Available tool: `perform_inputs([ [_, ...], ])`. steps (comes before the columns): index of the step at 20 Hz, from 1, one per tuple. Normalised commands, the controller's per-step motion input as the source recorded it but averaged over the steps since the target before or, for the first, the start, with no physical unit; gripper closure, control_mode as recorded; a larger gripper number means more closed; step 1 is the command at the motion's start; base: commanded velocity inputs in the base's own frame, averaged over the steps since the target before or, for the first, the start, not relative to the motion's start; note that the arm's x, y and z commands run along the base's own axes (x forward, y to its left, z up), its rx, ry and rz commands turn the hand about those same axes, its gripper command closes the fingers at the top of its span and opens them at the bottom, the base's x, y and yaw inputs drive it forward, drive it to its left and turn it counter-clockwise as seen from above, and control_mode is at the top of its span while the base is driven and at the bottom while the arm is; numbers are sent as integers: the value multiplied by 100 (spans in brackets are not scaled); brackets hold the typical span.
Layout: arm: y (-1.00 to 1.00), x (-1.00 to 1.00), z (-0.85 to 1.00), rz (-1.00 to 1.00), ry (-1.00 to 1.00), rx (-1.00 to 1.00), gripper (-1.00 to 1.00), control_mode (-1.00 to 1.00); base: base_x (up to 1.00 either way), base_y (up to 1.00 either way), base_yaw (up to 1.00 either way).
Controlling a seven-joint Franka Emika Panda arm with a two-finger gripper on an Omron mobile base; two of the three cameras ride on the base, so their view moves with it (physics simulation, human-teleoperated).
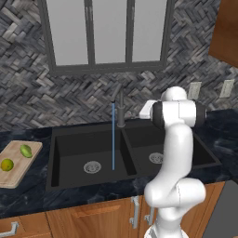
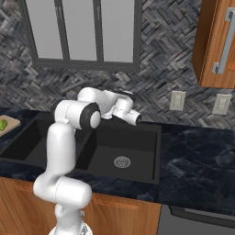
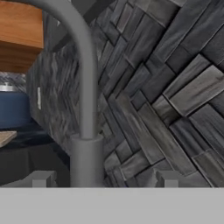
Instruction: Pick the mango, apple, pear from the sink and place them on the cutting board to airdry. Then turn off the sink faucet.
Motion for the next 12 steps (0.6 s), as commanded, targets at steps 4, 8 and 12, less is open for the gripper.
perform_inputs([
  [4, 0, 32, -14, 5, 0, 2, -100, -100, 0, 0, 0],
  [8, 6, 27, -17, 5, 0, 2, -100, -100, 0, 0, 0],
  [12, 29, 7, -29, 5, 0, 0, -100, -100, 0, 0, 0],
])
